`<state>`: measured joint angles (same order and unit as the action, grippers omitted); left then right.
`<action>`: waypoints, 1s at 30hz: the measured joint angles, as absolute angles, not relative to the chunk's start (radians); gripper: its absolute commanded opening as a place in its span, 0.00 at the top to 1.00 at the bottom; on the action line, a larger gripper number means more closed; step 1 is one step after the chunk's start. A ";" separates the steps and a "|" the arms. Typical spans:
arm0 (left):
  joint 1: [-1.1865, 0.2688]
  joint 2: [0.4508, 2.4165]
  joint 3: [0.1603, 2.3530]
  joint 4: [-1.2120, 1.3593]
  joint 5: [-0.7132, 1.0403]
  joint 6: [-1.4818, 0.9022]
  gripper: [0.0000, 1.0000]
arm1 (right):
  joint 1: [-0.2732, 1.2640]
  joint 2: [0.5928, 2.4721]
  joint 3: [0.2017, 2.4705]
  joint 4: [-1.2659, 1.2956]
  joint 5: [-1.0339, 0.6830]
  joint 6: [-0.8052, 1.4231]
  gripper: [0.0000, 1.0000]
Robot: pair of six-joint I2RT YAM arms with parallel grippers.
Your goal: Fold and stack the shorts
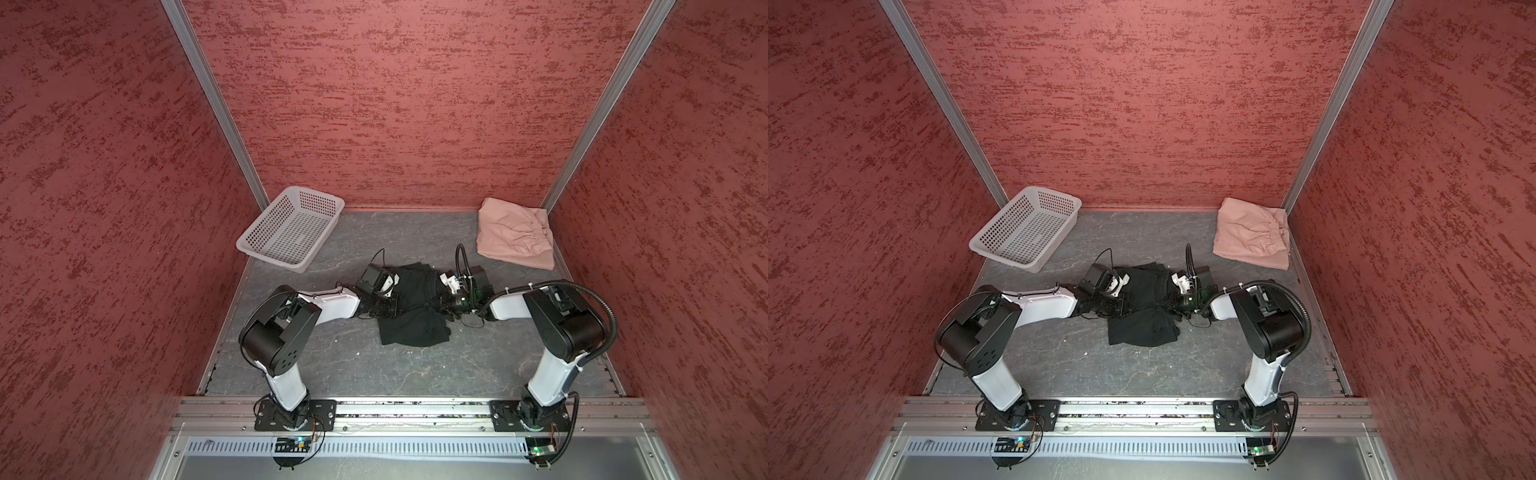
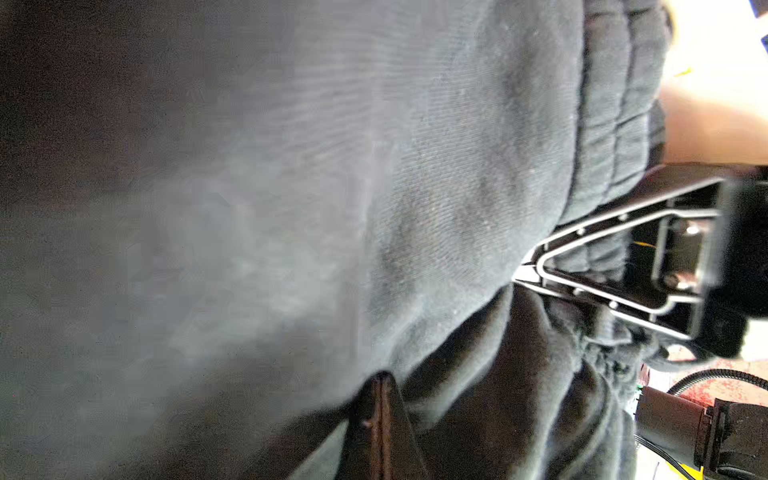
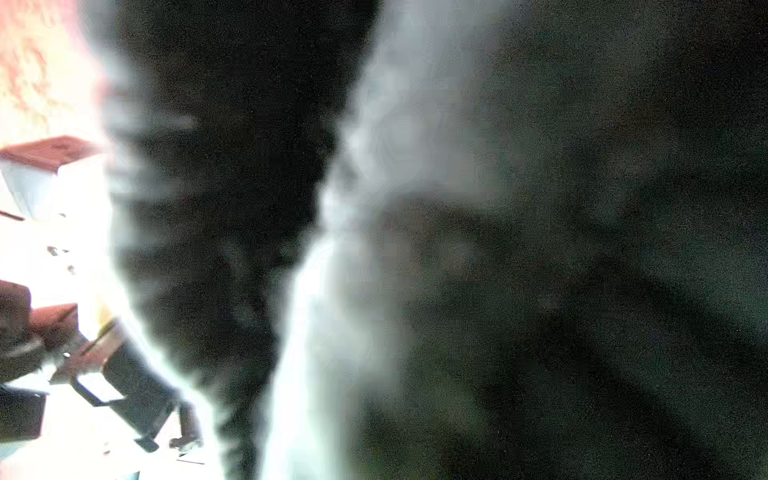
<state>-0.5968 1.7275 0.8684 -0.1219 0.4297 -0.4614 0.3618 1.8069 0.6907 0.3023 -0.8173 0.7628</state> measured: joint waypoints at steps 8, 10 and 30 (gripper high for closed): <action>-0.522 1.595 1.030 -0.352 0.397 -0.455 0.01 | 0.374 1.721 0.728 0.207 -0.789 0.770 1.00; -0.470 1.521 1.073 -0.412 0.389 -0.452 0.00 | 0.377 1.692 0.761 0.169 -0.781 0.762 1.00; -0.330 1.282 0.983 -0.635 0.332 -0.406 0.01 | 0.233 1.615 1.074 -0.056 -0.725 0.670 1.00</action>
<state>-0.3302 1.2819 0.9833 -0.6350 0.3317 -0.4057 0.2329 1.6154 1.0744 -0.0555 -0.7250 0.6704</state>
